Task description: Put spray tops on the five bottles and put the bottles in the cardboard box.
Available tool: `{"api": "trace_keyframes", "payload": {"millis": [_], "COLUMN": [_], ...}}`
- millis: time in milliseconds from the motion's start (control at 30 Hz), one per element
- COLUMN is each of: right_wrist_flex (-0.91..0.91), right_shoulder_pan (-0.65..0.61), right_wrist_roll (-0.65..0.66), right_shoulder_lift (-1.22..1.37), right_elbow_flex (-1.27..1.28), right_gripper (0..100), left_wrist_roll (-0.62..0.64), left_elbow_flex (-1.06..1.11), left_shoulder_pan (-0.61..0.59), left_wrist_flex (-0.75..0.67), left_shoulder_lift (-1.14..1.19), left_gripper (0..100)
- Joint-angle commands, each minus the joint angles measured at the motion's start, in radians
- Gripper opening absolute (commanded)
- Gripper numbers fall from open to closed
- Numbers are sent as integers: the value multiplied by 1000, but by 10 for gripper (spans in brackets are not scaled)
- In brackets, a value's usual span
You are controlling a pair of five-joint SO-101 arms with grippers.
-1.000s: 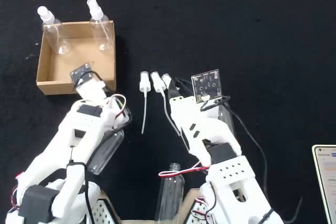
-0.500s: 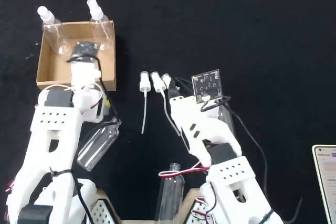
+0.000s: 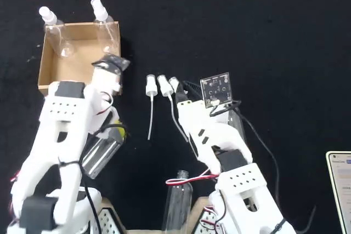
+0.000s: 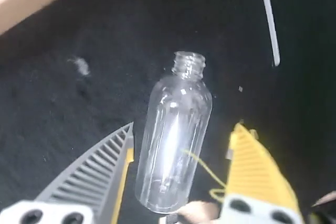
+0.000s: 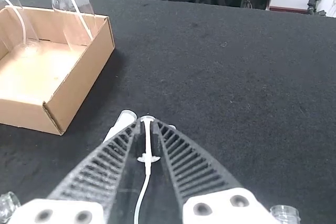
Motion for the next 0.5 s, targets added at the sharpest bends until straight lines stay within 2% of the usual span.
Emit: {"api": "trace_keyframes", "payload": {"millis": [0,133,467], "right_wrist_flex": [-25,-26,-26], "right_shoulder_pan": [11,11,11], "right_wrist_roll": [2,2,2], "right_shoulder_lift": [-24,-24,-24], "right_elbow_flex": [-5,-5,-5], "right_gripper": [25,25,25], "left_wrist_roll": [-126,-144,-147], "left_elbow_flex": [-7,-27,41], "left_shoulder_pan": [15,18,16], "left_wrist_flex": [-8,-9,-190], "left_shoulder_lift": [97,198,253], "left_gripper": [288,367,367]}}
